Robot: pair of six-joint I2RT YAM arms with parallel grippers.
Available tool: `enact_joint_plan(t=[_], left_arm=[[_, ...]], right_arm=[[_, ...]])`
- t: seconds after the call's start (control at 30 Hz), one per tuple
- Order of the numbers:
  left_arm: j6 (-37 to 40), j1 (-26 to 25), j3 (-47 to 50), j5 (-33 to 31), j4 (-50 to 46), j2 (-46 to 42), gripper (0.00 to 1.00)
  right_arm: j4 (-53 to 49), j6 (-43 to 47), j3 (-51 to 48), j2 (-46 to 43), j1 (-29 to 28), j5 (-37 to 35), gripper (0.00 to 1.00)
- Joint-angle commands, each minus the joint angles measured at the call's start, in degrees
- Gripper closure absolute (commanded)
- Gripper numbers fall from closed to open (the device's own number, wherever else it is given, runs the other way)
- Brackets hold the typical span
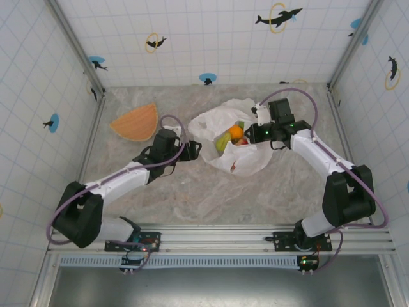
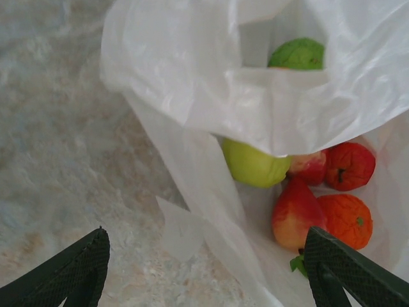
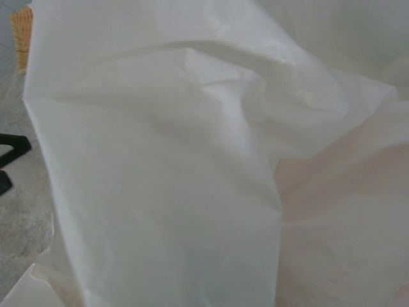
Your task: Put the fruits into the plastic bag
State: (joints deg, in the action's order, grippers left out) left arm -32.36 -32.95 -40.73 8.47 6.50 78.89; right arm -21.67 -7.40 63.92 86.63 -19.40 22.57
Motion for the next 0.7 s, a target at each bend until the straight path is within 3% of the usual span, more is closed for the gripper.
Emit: enact_joint_plan(t=[0.0,0.1,0.2,0.53,0.67], left_arm=[[-5.9,0.1,0.7,7.0,5.8,4.0,0.19],[-6.7,0.0,-0.8,9.4,8.0,8.3,0.23],[-7.1,0.0,-2.1,10.4,9.5,11.7,0.34],[-6.5,0.0,-2.8,14.5,14.8,11.9,0.96],[-6.5,-0.1,-3.5,16.5,16.2,8.4,1.0]], right_arm=[[0.9,-0.1,1.8,0.7,-0.3,0.1,1.0],[0.8,-0.1,1.6,0.4,-0.2,0.0,1.0],[0.8,0.0,1.1,0.1,-0.2,-0.1,1.0],[1.3,0.3,0.9,-1.2,0.0,-2.8,1.0],[2.5,-0.3,0.8,-2.5,0.5,-4.4,1.0]])
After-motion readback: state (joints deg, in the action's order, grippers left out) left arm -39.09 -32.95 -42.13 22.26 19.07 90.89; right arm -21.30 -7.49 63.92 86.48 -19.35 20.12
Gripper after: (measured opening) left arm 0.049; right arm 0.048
